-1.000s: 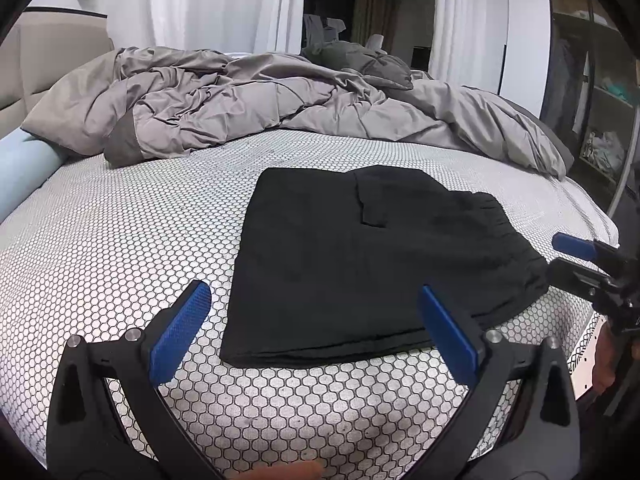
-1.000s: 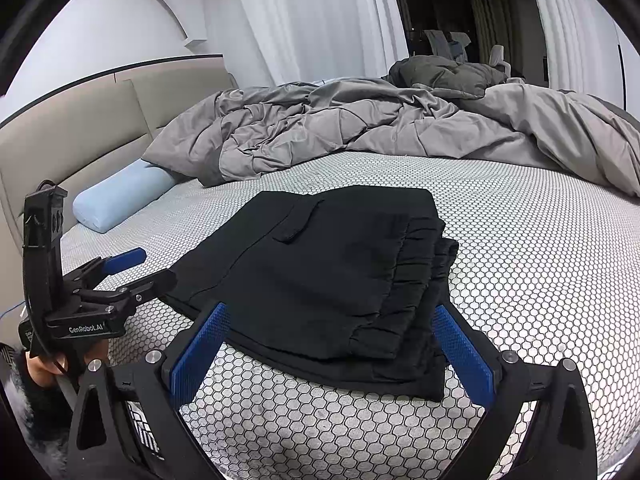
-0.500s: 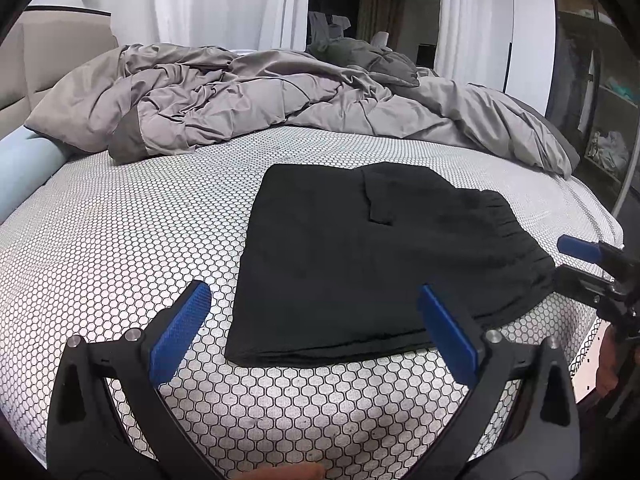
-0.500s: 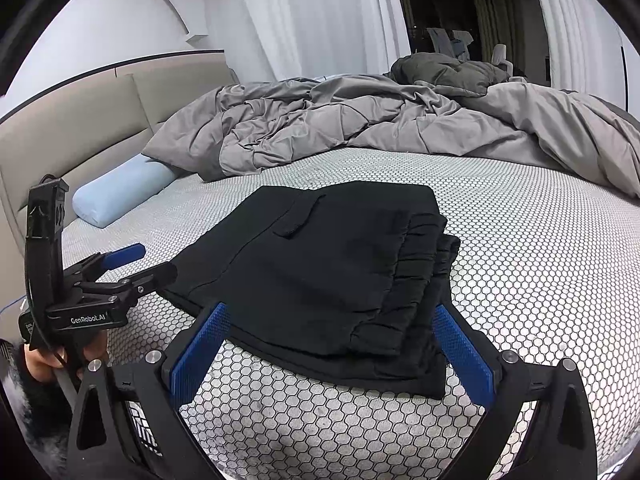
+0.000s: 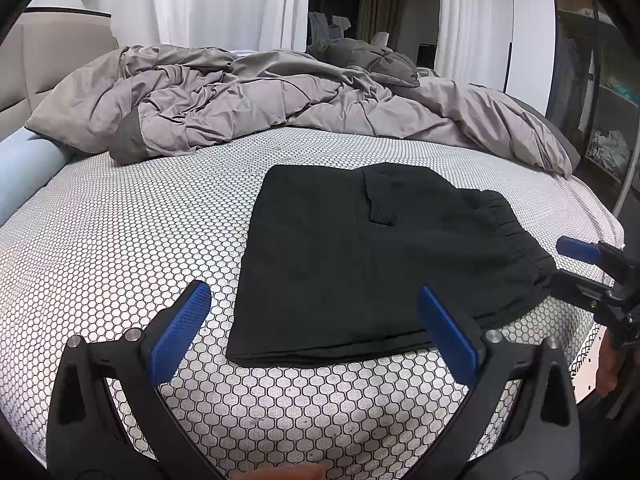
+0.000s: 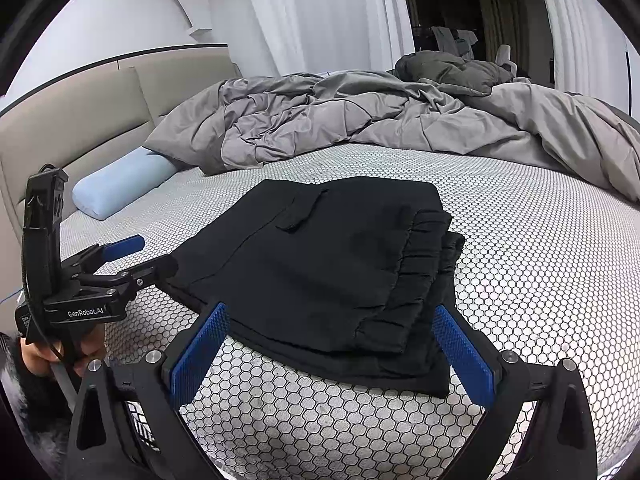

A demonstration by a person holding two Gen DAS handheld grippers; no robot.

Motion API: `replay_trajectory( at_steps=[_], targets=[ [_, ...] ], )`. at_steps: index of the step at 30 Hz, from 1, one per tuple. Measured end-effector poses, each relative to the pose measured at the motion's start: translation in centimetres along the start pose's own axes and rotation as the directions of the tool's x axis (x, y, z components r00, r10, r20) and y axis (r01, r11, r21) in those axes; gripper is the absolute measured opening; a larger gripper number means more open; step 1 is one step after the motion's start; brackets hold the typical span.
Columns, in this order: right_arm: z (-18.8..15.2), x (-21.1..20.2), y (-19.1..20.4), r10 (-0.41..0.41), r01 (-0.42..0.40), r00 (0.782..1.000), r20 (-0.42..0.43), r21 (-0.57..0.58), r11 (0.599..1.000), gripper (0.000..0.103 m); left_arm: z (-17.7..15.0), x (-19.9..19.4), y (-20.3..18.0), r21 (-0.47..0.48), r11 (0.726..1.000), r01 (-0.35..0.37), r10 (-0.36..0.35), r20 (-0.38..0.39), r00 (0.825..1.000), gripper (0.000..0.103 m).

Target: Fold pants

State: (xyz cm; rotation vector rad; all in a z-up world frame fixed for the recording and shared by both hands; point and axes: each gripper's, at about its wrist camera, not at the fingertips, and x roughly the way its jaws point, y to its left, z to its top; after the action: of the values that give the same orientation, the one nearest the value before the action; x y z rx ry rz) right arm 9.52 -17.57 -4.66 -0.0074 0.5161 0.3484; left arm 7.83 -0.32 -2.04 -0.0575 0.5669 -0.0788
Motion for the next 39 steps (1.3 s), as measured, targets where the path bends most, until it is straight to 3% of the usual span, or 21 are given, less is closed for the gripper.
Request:
replay_trajectory(
  at_steps=[39],
  targets=[
    [-0.08, 0.28, -0.36, -0.01, 0.01, 1.0, -0.009, 0.002, 1.0, 0.103, 0.11, -0.03, 0.3, 0.013, 1.0, 0.003, -0.003, 0.001, 1.0, 0.102]
  ],
)
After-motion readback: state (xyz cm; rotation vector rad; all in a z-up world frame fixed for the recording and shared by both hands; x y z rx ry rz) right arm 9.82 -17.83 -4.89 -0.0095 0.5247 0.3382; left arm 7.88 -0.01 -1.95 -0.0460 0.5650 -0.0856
